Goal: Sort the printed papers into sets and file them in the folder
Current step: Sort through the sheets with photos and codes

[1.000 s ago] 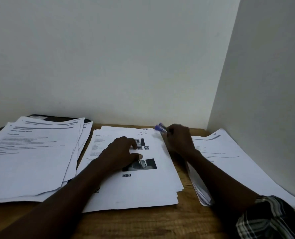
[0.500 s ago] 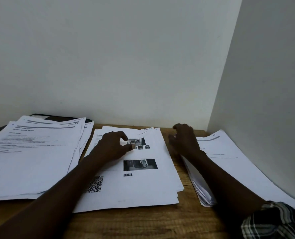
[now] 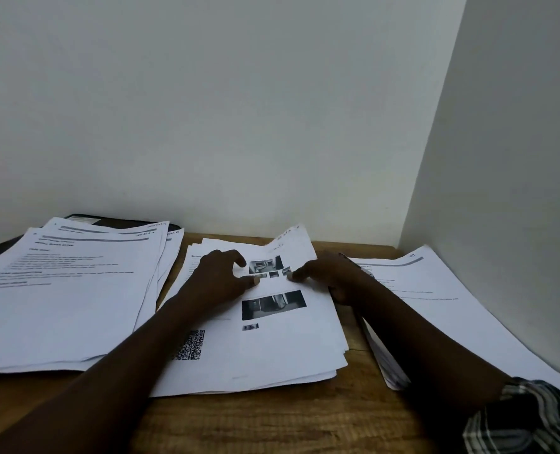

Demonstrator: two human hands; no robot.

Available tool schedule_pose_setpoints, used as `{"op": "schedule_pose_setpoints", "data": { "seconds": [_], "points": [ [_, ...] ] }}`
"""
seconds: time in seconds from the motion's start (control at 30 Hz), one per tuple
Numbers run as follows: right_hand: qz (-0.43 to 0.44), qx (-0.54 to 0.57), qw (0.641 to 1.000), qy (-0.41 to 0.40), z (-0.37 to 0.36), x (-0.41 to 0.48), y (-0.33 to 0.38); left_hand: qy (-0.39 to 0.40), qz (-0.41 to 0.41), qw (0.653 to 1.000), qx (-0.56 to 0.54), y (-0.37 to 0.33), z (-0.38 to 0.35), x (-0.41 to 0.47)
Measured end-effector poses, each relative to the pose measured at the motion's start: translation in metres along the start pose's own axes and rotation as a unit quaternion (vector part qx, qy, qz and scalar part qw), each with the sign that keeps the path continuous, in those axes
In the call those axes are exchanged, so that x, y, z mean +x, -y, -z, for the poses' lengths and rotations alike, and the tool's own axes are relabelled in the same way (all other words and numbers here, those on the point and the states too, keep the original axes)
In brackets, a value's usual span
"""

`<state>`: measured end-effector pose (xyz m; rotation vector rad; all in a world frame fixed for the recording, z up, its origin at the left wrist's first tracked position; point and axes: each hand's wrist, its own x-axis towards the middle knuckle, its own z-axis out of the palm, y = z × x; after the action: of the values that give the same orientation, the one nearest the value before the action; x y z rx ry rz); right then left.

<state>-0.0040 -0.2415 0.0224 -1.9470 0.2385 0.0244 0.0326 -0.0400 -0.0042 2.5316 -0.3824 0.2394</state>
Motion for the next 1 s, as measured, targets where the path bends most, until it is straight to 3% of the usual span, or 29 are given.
{"op": "schedule_pose_setpoints", "data": {
  "seconds": [0.07,0.17,0.23,0.27,0.33,0.4,0.5,0.6,0.7,0.8,1.0],
  "points": [
    [0.011,0.015,1.0,-0.009,0.006,-0.002,0.0,-0.051,-0.003,0.998,-0.034,-0.003,0.005,-0.002],
    [0.113,0.09,0.988,-0.049,0.027,-0.009,0.013,-0.185,-0.025,0.977,-0.102,-0.006,0.023,-0.001],
    [0.185,0.155,0.967,-0.084,0.043,-0.019,0.026,-0.223,-0.007,0.956,-0.189,-0.002,0.042,0.001],
    [0.218,0.182,0.954,-0.096,0.049,-0.022,0.031,-0.206,0.001,0.94,-0.27,-0.001,0.052,-0.001],
    [0.278,0.194,0.934,-0.108,0.054,-0.031,0.039,-0.12,-0.028,0.867,-0.483,-0.006,0.069,-0.009],
    [0.335,0.183,0.915,-0.132,0.051,-0.04,0.047,-0.073,-0.094,0.819,-0.562,-0.016,0.08,-0.016],
    [0.393,0.197,0.882,-0.173,0.044,-0.055,0.063,-0.158,-0.156,0.828,-0.514,-0.038,0.094,-0.028],
    [0.412,0.25,0.866,-0.134,0.04,-0.064,0.076,-0.232,-0.189,0.817,-0.493,-0.048,0.103,-0.036],
    [0.396,0.238,0.883,-0.084,0.034,-0.063,0.075,-0.222,-0.19,0.819,-0.493,-0.047,0.104,-0.039],
    [0.376,0.171,0.907,-0.083,0.027,-0.058,0.062,-0.208,-0.178,0.825,-0.494,-0.041,0.103,-0.039],
    [0.395,0.205,0.888,-0.113,0.024,-0.058,0.06,-0.193,-0.185,0.814,-0.515,-0.037,0.102,-0.038]
  ]
}}
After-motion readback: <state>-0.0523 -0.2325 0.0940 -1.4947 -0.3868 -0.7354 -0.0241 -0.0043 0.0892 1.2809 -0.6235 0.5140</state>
